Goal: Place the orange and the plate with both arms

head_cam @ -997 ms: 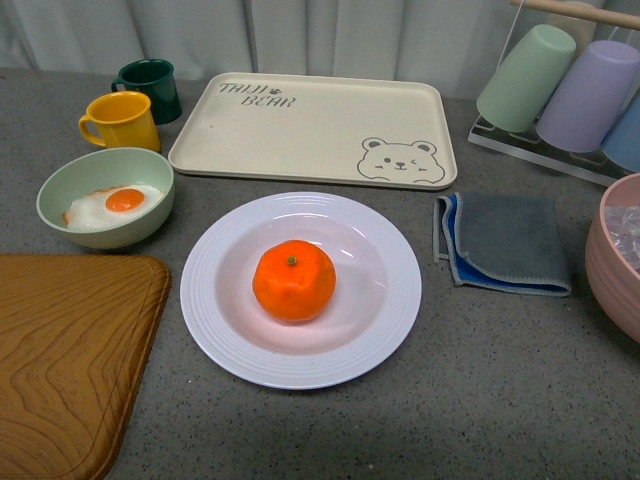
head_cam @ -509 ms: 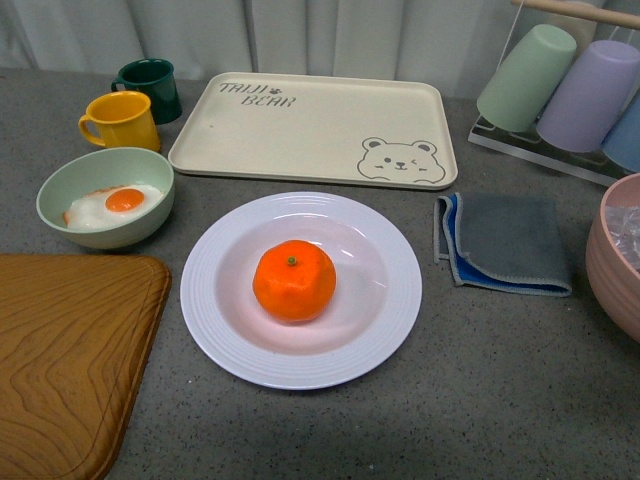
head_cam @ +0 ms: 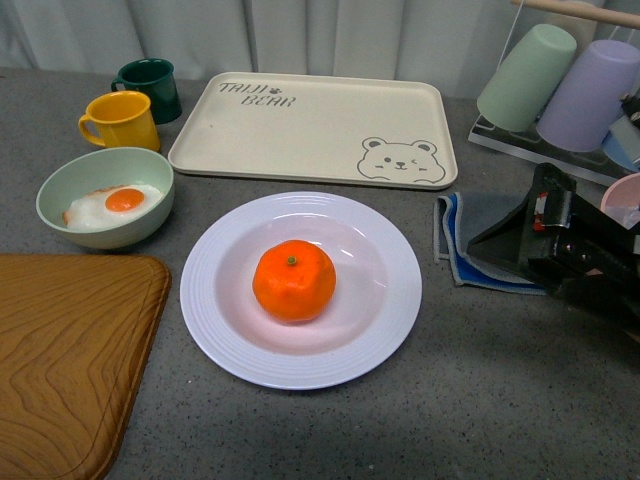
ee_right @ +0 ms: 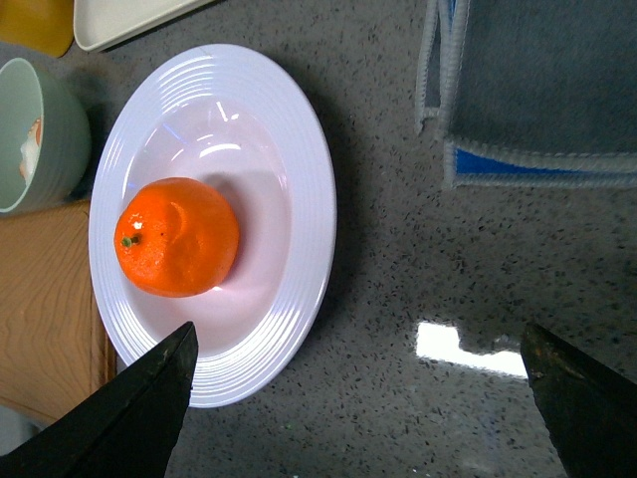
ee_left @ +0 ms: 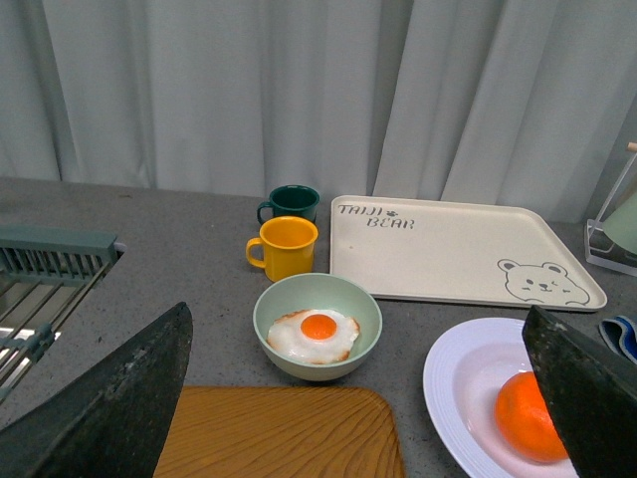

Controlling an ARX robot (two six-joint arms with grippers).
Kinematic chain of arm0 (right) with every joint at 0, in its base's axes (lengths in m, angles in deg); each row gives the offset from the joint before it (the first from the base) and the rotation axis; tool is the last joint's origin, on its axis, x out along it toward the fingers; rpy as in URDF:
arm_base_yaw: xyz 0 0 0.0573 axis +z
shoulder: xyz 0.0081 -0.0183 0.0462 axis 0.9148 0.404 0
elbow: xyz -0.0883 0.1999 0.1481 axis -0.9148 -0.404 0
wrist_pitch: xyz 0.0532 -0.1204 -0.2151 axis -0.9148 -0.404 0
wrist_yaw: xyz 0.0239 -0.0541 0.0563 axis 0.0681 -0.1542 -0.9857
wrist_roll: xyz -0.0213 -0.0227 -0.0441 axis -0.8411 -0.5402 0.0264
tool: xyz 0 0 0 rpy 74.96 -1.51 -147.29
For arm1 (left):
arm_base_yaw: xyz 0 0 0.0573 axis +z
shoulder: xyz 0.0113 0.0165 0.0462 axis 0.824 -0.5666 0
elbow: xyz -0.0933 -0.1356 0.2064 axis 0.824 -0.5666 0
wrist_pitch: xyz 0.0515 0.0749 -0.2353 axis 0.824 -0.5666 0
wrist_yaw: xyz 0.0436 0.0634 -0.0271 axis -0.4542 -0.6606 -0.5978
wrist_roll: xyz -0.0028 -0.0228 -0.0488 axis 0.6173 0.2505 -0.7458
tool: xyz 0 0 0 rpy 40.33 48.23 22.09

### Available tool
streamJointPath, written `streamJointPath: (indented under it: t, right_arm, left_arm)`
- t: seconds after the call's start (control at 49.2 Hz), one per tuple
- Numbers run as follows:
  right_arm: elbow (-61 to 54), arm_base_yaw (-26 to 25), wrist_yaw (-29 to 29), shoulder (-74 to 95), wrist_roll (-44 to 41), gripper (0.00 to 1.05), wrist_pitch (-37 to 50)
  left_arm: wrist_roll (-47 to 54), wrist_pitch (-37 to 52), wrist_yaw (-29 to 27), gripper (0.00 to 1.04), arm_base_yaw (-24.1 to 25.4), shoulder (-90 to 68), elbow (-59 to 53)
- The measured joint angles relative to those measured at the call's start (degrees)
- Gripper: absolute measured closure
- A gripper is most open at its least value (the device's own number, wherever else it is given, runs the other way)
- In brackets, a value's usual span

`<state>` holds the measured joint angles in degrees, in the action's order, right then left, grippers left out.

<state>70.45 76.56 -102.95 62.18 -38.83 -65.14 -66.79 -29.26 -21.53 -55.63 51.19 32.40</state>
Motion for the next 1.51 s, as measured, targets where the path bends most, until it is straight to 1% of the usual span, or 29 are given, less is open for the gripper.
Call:
streamJointPath:
  t: [0.142,0.325,0.407,0.61,0.732,0.875,0.956,1.241,1.282,1.322,1.343,1.465,1.505]
  right_arm:
    - [2.91,-0.63,-3.65,6.27,2.64,0.09,0.85]
    - [6.47,-0.72,-10.29,12.46,7.13,0.09,2.47]
    - [8.41,-0.55,-11.82,14.82,9.46,0.09,3.65]
    - [14.45,0.98,-12.28,21.35,12.98,0.09,3.52]
    - [16.70,2.38,-13.73,24.37,15.82,0.09,4.31]
    - [18.45,3.67,-14.29,26.77,19.65,0.09,6.58]
    - [18.86,4.42,-14.58,28.65,23.96,0.09,9.42]
    - [19.65,5.18,-13.94,30.97,28.48,0.09,11.65]
    - [19.74,5.20,-13.88,31.08,28.96,0.12,11.67]
    - [19.93,5.20,-13.66,31.26,29.18,0.19,11.63]
    - [19.98,5.20,-13.66,31.32,29.20,0.20,11.61]
    - [20.22,5.38,-13.31,31.63,29.18,0.42,10.47]
    - [20.24,5.42,-13.20,31.63,29.16,0.47,10.21]
  left_arm:
    - [0.00,0.00,-0.02,0.07,-0.02,0.00,0.00]
    - [0.00,0.00,0.00,0.07,0.00,0.00,0.00]
    - [0.00,0.00,0.00,0.07,0.00,0.00,0.00]
    - [0.00,0.00,0.00,0.07,-0.02,0.00,0.00]
    - [0.00,0.00,0.00,0.07,0.00,0.00,0.00]
    - [0.00,0.00,0.00,0.07,0.00,0.00,0.00]
    - [0.00,0.00,0.00,0.07,0.00,0.00,0.00]
    - [0.00,0.00,0.00,0.07,0.00,0.00,0.00]
    - [0.00,0.00,-0.02,0.07,0.00,0.00,0.00]
    - [0.00,0.00,0.00,0.07,-0.02,0.00,0.00]
    - [0.00,0.00,0.00,0.07,0.00,0.00,-0.02]
    - [0.00,0.00,0.00,0.07,0.00,0.00,0.00]
    - [0.00,0.00,0.00,0.07,0.00,0.00,0.00]
